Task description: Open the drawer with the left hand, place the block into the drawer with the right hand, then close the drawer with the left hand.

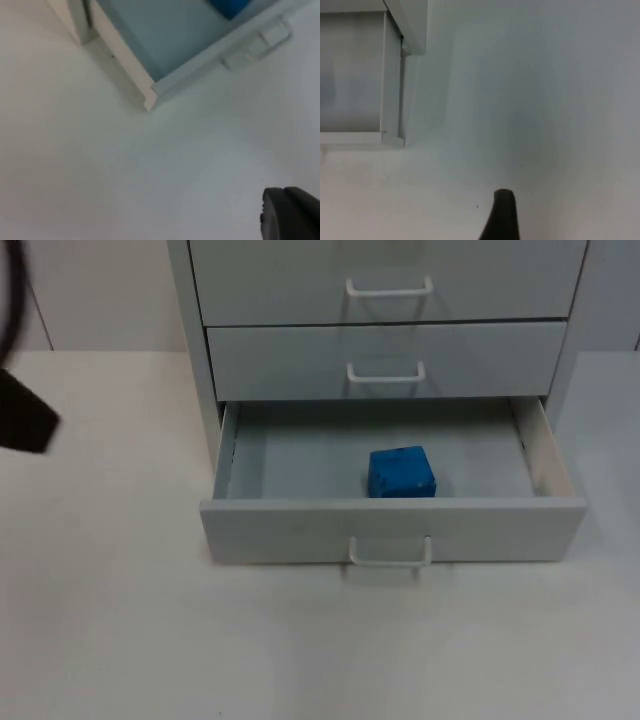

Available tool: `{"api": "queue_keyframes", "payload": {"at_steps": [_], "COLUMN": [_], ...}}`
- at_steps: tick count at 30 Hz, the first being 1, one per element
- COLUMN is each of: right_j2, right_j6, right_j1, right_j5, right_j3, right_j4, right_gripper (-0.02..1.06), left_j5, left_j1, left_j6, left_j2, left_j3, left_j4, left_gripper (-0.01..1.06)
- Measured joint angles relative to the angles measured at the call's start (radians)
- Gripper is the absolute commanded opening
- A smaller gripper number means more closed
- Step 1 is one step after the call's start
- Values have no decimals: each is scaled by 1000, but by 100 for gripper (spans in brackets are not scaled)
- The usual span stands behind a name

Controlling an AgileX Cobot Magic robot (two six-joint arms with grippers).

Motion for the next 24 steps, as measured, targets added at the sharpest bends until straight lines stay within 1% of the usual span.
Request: {"api": "queue_keyframes", "payload": {"at_steps": [1, 2, 3, 4, 5, 6, 7, 8, 9, 10, 11, 12, 13, 15, 16, 19, 20, 21, 23, 24], "right_j2": [0, 0, 0, 0, 0, 0, 0, 0, 0, 0, 0, 0, 0, 0, 0, 0, 0, 0, 0, 0], "right_j6": [0, 0, 0, 0, 0, 2, 2, 2, 2, 2, 2, 2, 2, 2, 2, 2, 2, 2, 2, 2], "right_j1": [0, 0, 0, 0, 0, 0, 0, 0, 0, 0, 0, 0, 0, 0, 0, 0, 0, 0, 0, 0], "right_j5": [-1, -1, -4, -5, -5, -9, -13, -15, -21, -23, -23, -23, -23, -23, -23, -23, -23, -23, -23, -25], "right_j3": [0, 0, 0, 0, 0, 0, 0, 0, 0, 0, 0, 0, 0, 0, 0, 0, 0, 0, 0, 0], "right_j4": [0, 0, 0, 0, 0, 0, 0, 2, 4, 6, 6, 6, 6, 6, 6, 6, 6, 6, 6, 6], "right_gripper": [65, 65, 65, 65, 65, 65, 65, 65, 65, 65, 65, 65, 65, 65, 65, 65, 65, 65, 65, 65], "left_j5": [-18, -37, -58, -76, -76, -97, -117, -131, -173, -200, -200, -220, -246, -278, -278, -304, -305, -305, -306, -306], "left_j1": [-76, -134, -231, -302, -302, -370, -422, -460, -526, -564, -564, -590, -617, -639, -639, -645, -645, -645, -645, -645], "left_j6": [-28, -61, -141, -207, -207, -271, -358, -404, -538, -605, -605, -681, -753, -883, -883, -1080, -1127, -1127, -1249, -1301], "left_j2": [43, 75, 127, 168, 168, 210, 252, 273, 329, 369, 369, 402, 447, 512, 512, 601, 624, 624, 686, 707], "left_j3": [-2, -2, -2, -2, -2, -2, -2, -2, -2, -2, -2, -2, -2, -2, -2, -2, -3, -3, -6, -11], "left_j4": [52, 123, 240, 341, 341, 452, 550, 630, 789, 903, 903, 993, 1113, 1273, 1273, 1534, 1601, 1601, 1782, 1842], "left_gripper": [0, 0, 0, 0, 0, 0, 0, 0, 0, 0, 0, 0, 0, 0, 0, 0, 0, 0, 0, 0]}}
